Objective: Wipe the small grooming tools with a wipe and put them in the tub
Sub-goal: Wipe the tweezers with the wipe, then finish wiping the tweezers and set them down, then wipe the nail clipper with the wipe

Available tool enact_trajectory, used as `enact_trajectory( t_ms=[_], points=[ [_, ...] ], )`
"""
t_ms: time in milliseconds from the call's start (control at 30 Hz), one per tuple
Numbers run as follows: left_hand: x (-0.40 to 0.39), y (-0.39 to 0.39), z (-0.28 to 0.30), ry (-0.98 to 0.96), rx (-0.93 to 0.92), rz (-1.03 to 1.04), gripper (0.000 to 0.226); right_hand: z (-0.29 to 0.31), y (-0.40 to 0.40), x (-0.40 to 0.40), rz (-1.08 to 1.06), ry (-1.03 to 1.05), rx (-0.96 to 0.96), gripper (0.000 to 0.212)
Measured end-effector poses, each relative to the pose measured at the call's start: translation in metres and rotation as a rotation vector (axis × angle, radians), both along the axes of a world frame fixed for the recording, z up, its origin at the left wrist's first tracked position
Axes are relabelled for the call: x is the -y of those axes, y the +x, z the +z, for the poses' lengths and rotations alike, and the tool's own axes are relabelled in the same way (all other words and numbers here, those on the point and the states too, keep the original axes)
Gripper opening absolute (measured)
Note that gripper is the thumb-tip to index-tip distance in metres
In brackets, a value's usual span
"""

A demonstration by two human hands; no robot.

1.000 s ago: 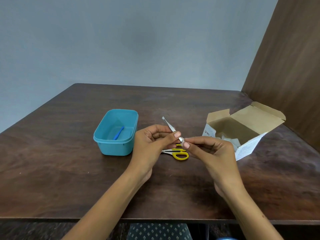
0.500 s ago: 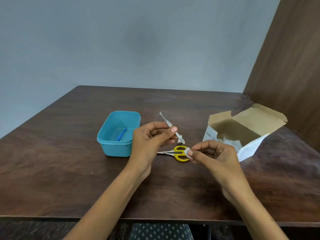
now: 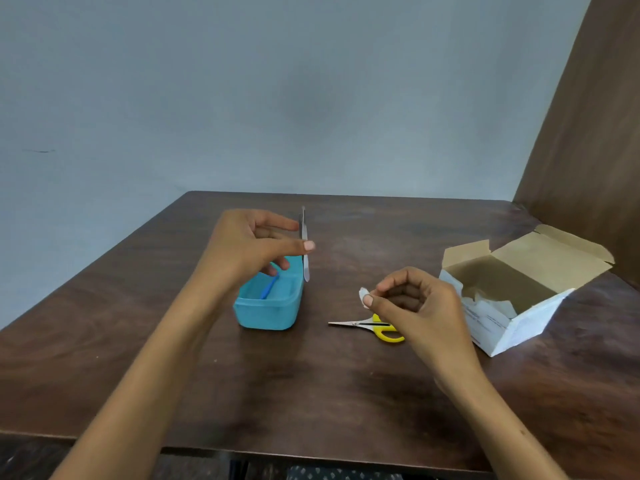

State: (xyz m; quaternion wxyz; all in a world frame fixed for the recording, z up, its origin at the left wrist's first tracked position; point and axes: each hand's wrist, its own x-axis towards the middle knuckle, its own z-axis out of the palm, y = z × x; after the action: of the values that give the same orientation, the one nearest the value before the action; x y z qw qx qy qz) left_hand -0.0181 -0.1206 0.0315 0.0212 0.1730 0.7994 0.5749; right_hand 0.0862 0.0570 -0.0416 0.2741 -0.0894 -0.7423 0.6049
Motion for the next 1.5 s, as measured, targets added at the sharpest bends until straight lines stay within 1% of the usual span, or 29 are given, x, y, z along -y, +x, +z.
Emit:
enact_trajectory(
  t_ms=[67, 167, 300, 433, 567, 700, 800, 933, 1000, 1067, 1100, 1167, 1233, 1300, 1400, 1500],
  points=[
    [0.007, -0.015, 0.004, -0.208, -0.014, 0.052, 0.030, -0.001, -0.002, 0.001, 0.006, 0.018, 0.000, 0.017],
    [0.011, -0.031, 0.001, -0.410, 0.006, 0.067, 0.042, -0.004, -0.006, 0.002, 0.025, 0.030, 0.009, 0.018],
    [0.009, -0.041, -0.007, -0.559, -0.033, 0.058, 0.043, -0.009, -0.010, 0.001, 0.032, 0.028, 0.005, 0.017],
    [0.003, -0.043, -0.015, -0.726, -0.082, 0.064, 0.038, -0.011, -0.013, -0.001, 0.024, 0.019, 0.007, 0.016],
    [-0.001, -0.043, -0.022, -0.803, -0.135, 0.081, 0.035, -0.011, -0.013, -0.003, 0.014, 0.017, 0.019, 0.016],
    [-0.004, -0.042, -0.027, -0.835, -0.177, 0.112, 0.025, -0.011, -0.013, -0.005, 0.005, 0.016, 0.022, 0.016],
    [-0.006, -0.037, -0.029, -0.850, -0.238, 0.168, 0.023, -0.012, -0.012, -0.005, 0.000, 0.027, 0.025, 0.016],
    [-0.012, -0.024, -0.033, -0.816, -0.431, 0.289, 0.020, -0.013, -0.011, -0.009, -0.003, -0.007, 0.026, 0.016],
    [-0.018, -0.012, -0.035, -0.765, -0.542, 0.294, 0.021, -0.011, -0.009, -0.014, -0.022, -0.020, 0.002, 0.016],
    [-0.029, 0.000, -0.038, -0.696, -0.634, 0.232, 0.022, -0.007, -0.008, -0.021, -0.053, -0.011, -0.028, 0.016],
    [-0.035, 0.006, -0.040, -0.645, -0.649, 0.169, 0.020, -0.005, -0.008, -0.025, -0.071, -0.003, -0.041, 0.016],
    [-0.047, 0.014, -0.046, -0.545, -0.608, 0.002, 0.015, -0.004, -0.007, -0.032, -0.108, 0.013, -0.052, 0.016],
    [-0.058, 0.012, -0.053, -0.503, -0.518, -0.156, 0.008, -0.004, -0.008, -0.038, -0.135, 0.024, -0.051, 0.015],
    [-0.064, 0.006, -0.059, -0.517, -0.459, -0.256, 0.004, -0.007, -0.008, -0.040, -0.148, 0.055, -0.048, 0.013],
    [-0.067, -0.001, -0.067, -0.576, -0.455, -0.320, 0.005, -0.014, -0.009, -0.040, -0.136, 0.077, -0.044, 0.010],
    [-0.068, -0.003, -0.073, -0.624, -0.448, -0.361, 0.017, -0.018, -0.009, -0.039, -0.106, 0.090, -0.042, 0.016]
  ],
)
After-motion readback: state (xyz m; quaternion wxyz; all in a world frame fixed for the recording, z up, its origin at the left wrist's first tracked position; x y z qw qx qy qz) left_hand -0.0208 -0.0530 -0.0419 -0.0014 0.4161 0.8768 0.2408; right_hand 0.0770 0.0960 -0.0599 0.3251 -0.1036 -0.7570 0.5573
